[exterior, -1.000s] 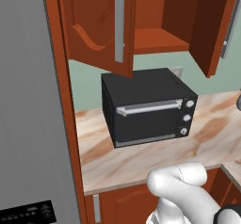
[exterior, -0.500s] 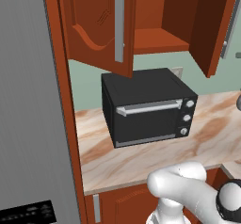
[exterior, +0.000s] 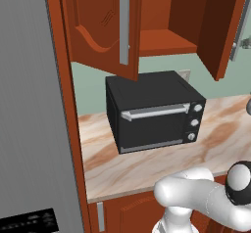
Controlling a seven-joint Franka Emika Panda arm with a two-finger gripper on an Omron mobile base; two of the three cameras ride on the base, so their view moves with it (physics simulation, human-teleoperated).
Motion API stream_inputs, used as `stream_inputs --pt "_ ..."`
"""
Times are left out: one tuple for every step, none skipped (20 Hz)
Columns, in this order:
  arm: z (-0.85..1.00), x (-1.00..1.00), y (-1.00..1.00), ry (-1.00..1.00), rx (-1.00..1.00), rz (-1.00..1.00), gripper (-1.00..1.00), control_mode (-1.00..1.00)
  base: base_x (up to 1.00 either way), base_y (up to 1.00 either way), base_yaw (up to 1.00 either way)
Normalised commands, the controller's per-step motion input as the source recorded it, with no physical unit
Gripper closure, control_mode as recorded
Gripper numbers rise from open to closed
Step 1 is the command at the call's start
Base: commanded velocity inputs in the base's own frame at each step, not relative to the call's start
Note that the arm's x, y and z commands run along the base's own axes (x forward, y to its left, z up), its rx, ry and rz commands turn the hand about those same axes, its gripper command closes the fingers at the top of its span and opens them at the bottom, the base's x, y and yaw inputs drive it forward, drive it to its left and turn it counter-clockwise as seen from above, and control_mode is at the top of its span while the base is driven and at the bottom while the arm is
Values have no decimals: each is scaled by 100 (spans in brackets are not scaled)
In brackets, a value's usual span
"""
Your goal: Close all open cabinet doors.
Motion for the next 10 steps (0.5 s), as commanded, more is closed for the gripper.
stream_inputs --pt "12 21 33 0 0 3 -100 -100 0 0 0" --pt "9 18 43 0 0 1 -100 -100 0 0 0" --pt "1 16 53 0 0 0 -100 -100 0 0 0" --pt "0 18 58 0 0 0 -100 -100 0 0 0" --pt "0 18 66 0 0 0 -100 -100 0 0 0" --pt "0 20 71 0 0 0 -100 -100 0 0 0" --pt "0 21 71 0 0 0 -100 -100 0 0 0" --pt "0 18 72 0 0 0 -100 -100 0 0 0" --pt "0 19 75 0 0 0 -100 -100 0 0 0" --pt "0 21 78 0 0 0 -100 -100 0 0 0"
